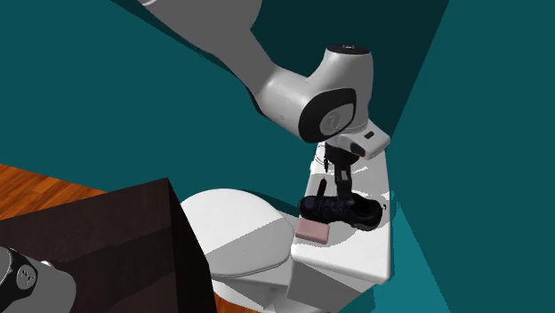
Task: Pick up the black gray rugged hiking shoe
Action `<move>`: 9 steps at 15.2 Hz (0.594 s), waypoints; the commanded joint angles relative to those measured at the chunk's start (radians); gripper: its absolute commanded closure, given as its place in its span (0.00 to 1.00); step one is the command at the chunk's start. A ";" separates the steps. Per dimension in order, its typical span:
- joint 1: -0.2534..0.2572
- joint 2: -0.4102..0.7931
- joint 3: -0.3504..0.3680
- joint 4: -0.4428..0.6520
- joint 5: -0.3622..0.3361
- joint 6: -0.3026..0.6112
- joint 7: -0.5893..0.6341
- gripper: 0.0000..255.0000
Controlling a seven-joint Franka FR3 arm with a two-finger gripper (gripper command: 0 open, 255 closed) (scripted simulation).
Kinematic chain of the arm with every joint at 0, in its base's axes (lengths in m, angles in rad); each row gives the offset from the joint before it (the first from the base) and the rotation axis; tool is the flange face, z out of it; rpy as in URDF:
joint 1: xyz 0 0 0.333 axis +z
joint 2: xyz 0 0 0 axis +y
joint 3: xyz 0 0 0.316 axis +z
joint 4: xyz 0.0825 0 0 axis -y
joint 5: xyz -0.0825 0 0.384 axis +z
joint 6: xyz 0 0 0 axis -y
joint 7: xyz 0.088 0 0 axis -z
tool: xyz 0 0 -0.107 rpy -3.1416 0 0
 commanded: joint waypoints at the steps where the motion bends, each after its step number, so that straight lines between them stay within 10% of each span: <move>1: 0.006 0.065 -0.006 0.075 0.000 -0.005 0.009 0.00; 9: 0.015 0.150 -0.020 0.103 -0.011 0.051 0.023 0.00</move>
